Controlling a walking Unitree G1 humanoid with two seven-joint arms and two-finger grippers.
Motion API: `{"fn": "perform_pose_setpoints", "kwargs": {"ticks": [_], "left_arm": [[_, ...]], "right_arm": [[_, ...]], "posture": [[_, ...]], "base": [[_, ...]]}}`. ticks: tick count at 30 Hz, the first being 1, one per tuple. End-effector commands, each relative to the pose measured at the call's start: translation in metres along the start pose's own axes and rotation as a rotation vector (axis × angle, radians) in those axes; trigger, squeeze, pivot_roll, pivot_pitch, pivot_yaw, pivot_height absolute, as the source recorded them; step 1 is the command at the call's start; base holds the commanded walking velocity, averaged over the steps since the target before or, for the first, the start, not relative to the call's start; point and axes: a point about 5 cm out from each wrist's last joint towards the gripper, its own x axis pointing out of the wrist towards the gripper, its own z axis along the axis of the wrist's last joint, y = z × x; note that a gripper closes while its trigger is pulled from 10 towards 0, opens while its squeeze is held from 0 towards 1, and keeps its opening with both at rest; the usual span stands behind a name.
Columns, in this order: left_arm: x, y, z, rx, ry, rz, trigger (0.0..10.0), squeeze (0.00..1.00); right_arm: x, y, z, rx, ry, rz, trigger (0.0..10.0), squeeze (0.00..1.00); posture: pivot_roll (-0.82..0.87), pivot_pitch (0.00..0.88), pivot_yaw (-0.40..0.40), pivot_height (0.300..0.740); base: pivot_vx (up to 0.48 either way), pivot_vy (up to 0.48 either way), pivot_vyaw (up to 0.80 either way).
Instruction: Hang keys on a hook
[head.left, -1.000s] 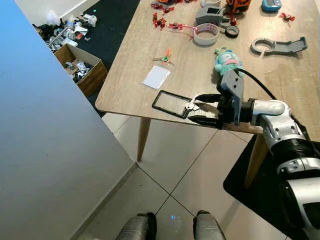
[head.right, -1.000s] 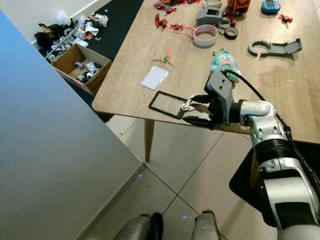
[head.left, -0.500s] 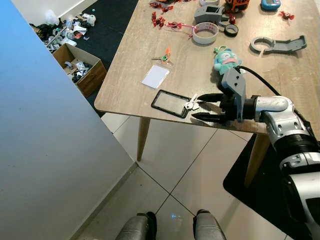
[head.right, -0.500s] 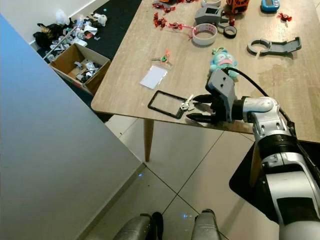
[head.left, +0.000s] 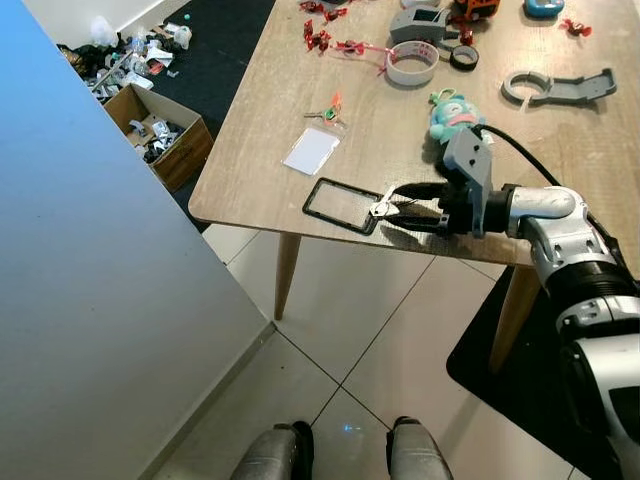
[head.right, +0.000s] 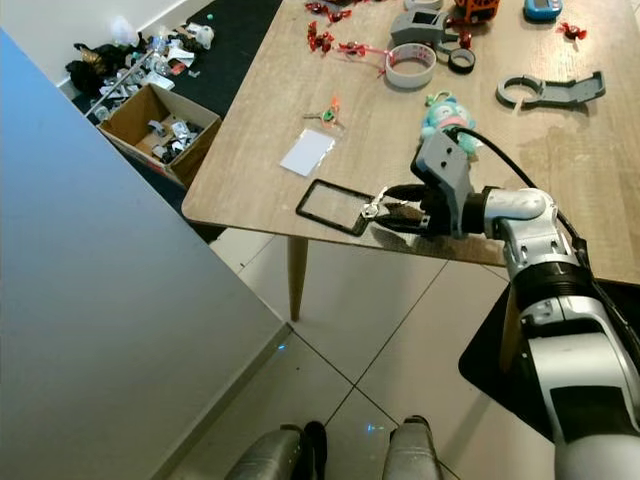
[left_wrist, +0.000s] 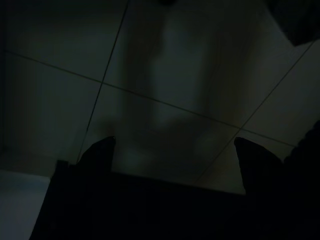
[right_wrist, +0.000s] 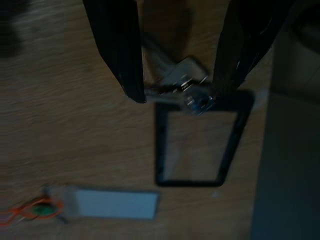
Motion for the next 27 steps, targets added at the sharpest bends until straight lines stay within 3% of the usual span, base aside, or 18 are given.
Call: {"fn": "perform_pose_setpoints", "kwargs": {"ticks": [1, 7, 8, 10, 11, 12, 14, 15, 27], "left_arm": [[-0.006, 0.002, -0.02, -0.021, 0.061, 0.012, 10.0, 0.0], [-0.003, -0.003, -0.021, -0.024, 0.064, 0.009, 10.0, 0.0], [-0.002, -0.005, -0.02, -0.025, 0.064, 0.008, 10.0, 0.0], [-0.002, -0.005, -0.02, -0.026, 0.063, 0.008, 10.0, 0.0], [-0.001, -0.006, -0.019, -0.026, 0.063, 0.008, 10.0, 0.0], [0.0, -0.007, -0.018, -0.025, 0.063, 0.007, 10.0, 0.0], [0.0, -0.008, -0.018, -0.025, 0.063, 0.007, 10.0, 0.0], [0.001, -0.008, -0.017, -0.024, 0.063, 0.006, 10.0, 0.0], [0.003, -0.012, -0.016, -0.02, 0.06, 0.002, 10.0, 0.0]], "right_arm": [[0.004, 0.001, 0.0, -0.005, 0.004, 0.011, 10.0, 0.0], [0.007, 0.002, 0.0, -0.01, 0.01, 0.027, 10.0, 0.0], [0.007, 0.003, -0.001, -0.009, 0.013, 0.034, 6.9, 0.0], [0.007, 0.003, -0.001, -0.007, 0.012, 0.035, 6.9, 0.0], [0.008, 0.004, -0.002, -0.007, 0.016, 0.038, 3.4, 0.0], [0.008, 0.004, -0.003, -0.003, 0.019, 0.041, 0.7, 0.0], [0.008, 0.005, -0.003, -0.002, 0.019, 0.042, 0.7, 0.0], [0.007, 0.005, -0.004, -0.004, 0.022, 0.043, 0.0, 0.0], [0.007, 0.007, -0.007, -0.003, 0.023, 0.046, 0.0, 0.0]], "posture": [[-0.06, 0.337, 0.146, 0.74], [-0.06, 0.342, 0.143, 0.74], [-0.06, 0.342, 0.143, 0.74], [-0.06, 0.342, 0.143, 0.74], [-0.06, 0.342, 0.143, 0.74], [-0.05, 0.345, 0.145, 0.74], [-0.05, 0.345, 0.145, 0.74], [-0.06, 0.344, 0.146, 0.74], [-0.06, 0.342, 0.147, 0.74]], "base": [[0.0, 0.0, 0.0], [0.0, 0.0, 0.0], [0.0, 0.0, 0.0], [0.0, 0.0, 0.0], [0.0, 0.0, 0.0], [0.0, 0.0, 0.0], [0.0, 0.0, 0.0], [0.0, 0.0, 0.0], [0.0, 0.0, 0.0]]}}
